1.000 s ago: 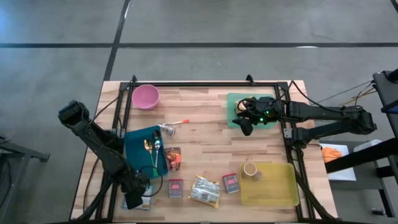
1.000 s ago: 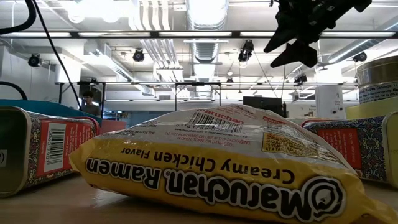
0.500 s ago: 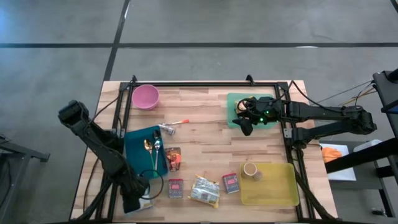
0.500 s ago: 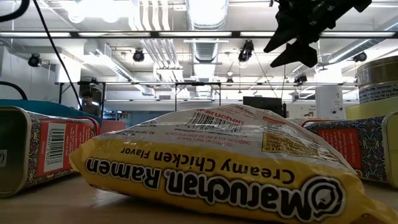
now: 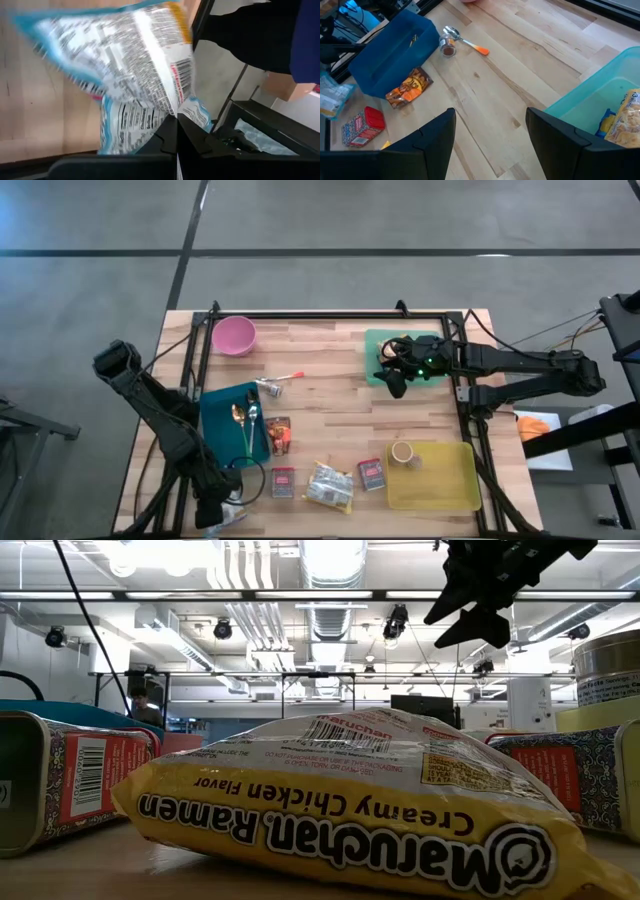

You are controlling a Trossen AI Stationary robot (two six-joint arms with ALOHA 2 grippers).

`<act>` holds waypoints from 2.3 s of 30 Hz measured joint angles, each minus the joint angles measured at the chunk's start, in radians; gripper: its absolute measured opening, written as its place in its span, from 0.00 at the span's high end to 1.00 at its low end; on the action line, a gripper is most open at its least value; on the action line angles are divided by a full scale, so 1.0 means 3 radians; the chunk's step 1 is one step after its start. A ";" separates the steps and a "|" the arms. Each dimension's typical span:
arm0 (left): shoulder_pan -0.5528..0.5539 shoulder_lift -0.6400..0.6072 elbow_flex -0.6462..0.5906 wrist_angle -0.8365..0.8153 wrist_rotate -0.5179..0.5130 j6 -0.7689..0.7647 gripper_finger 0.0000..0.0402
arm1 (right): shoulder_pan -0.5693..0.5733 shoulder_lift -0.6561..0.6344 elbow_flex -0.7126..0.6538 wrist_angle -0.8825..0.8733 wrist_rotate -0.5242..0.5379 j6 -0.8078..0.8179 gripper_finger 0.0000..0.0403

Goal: Pick & Place Food Item
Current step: Put the light blue noodle pack into the green bin

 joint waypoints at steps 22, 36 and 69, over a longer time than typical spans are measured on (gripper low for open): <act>0.0305 -0.0163 0.0810 -0.0754 -0.1002 0.0328 1.00 | 0.0108 0.0025 0.0000 0.0041 -0.0838 0.1705 0.41; 0.1008 -0.0161 0.0897 -0.0983 -0.1050 0.1411 1.00 | 0.0219 0.0949 -0.0006 0.1176 -0.1234 0.1665 0.40; 0.2255 -0.0589 0.0897 -0.1004 -0.1412 0.2160 1.00 | 0.0306 0.2530 0.1177 0.2480 -0.1886 0.1988 0.10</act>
